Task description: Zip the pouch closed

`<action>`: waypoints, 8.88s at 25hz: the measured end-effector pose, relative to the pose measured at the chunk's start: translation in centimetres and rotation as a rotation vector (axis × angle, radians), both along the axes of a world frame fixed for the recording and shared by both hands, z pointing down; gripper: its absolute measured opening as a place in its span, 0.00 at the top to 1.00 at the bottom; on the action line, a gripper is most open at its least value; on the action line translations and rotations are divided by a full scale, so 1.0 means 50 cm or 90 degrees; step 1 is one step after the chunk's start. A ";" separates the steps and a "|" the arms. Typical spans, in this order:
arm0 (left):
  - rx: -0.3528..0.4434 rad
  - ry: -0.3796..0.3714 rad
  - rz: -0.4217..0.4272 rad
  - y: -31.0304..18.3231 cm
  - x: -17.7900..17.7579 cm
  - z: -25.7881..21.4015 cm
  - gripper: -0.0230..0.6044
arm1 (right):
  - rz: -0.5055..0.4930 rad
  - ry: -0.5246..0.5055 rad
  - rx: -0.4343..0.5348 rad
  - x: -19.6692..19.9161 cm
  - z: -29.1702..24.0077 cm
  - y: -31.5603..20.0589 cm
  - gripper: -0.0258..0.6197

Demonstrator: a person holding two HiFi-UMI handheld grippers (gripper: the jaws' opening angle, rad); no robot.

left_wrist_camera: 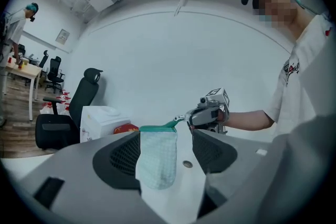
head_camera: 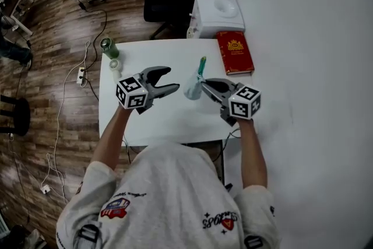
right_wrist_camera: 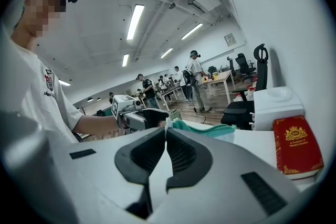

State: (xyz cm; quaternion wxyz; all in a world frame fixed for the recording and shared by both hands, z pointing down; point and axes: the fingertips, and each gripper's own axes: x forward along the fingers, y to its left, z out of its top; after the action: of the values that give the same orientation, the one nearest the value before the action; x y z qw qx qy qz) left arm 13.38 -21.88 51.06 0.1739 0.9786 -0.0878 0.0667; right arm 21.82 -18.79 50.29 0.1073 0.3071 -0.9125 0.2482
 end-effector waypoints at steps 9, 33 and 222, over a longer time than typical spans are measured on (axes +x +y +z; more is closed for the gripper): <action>-0.048 0.022 0.121 0.065 0.066 -0.011 0.50 | -0.041 0.000 -0.005 -0.026 -0.002 0.033 0.93; -0.077 0.052 0.196 0.093 0.082 -0.016 0.85 | -0.090 0.029 -0.039 -0.071 0.040 0.051 0.93; 0.091 -0.097 -0.312 -0.148 -0.190 0.044 0.96 | 0.214 0.116 0.212 -0.006 -0.035 -0.101 0.94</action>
State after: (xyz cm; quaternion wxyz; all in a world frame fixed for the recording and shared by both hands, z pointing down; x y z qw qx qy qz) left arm 3.88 -29.26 53.28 0.1082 0.9301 -0.3393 0.0899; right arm 21.54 -23.83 48.54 0.0945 0.4891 -0.8634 0.0800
